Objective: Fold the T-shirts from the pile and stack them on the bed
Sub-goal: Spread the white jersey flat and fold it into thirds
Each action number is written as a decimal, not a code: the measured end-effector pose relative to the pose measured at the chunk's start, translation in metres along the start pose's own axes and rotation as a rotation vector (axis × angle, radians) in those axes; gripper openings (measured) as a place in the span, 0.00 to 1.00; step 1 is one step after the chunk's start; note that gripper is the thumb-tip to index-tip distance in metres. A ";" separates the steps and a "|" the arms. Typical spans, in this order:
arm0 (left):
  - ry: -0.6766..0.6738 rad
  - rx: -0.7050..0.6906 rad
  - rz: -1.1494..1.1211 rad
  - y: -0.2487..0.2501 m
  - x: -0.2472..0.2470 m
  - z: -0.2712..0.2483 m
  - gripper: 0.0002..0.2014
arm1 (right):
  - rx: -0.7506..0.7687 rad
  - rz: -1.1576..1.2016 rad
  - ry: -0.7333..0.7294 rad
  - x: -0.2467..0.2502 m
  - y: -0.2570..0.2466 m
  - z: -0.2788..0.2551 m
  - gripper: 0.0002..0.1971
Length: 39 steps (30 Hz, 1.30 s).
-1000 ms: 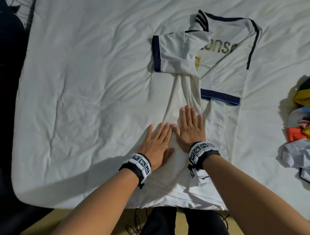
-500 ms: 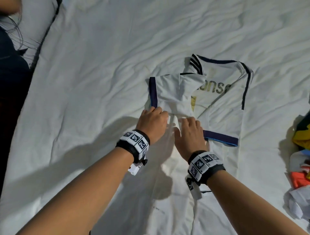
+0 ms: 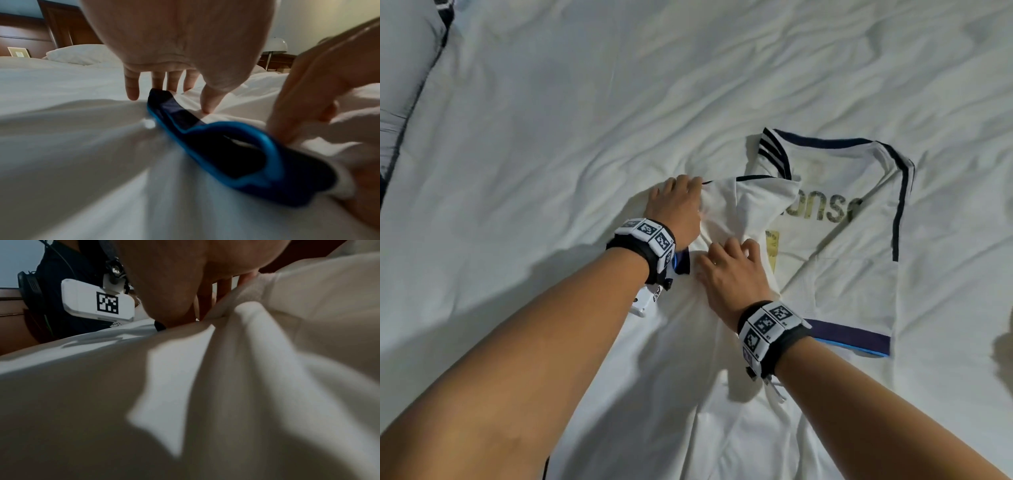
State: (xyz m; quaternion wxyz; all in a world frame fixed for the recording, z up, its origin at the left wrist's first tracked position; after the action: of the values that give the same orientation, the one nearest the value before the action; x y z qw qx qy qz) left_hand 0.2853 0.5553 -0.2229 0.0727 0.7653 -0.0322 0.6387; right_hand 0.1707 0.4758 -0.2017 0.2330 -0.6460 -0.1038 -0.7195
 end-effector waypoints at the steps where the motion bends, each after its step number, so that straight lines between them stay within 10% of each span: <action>1: 0.001 -0.003 0.008 0.001 0.002 0.002 0.26 | -0.009 0.008 0.001 0.000 0.001 0.000 0.04; 7: -0.081 0.131 -0.226 0.001 0.034 0.000 0.11 | -0.237 0.182 0.172 0.043 0.032 -0.006 0.12; 15: 0.032 0.265 -0.842 0.042 0.096 -0.028 0.15 | -0.512 0.338 0.406 0.130 0.108 -0.057 0.14; 22: -0.044 0.542 -1.209 0.070 0.013 -0.099 0.09 | -0.529 0.226 0.344 0.124 0.149 -0.122 0.13; 32: -0.194 0.721 -1.199 0.093 -0.036 -0.145 0.17 | -0.618 0.008 -0.127 0.075 0.153 -0.153 0.23; 39: 0.094 0.357 -0.611 0.079 0.011 -0.104 0.15 | -0.479 0.192 -0.213 0.037 0.119 -0.120 0.35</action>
State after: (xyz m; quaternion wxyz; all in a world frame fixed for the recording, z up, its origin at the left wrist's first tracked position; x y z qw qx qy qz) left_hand 0.1752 0.4932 -0.1883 0.1268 0.7101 0.3138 0.6175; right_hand 0.1183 0.3108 -0.2007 0.1285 -0.7616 0.1067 -0.6262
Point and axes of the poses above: each hand's wrist, its own z-axis towards the middle knuckle, its own x-axis out of the back of the hand, y = z × x, the point moved 10 cm from there along z, towards the middle knuckle, and after that the axes turned 5 degrees about y, right-handed, at the moved point
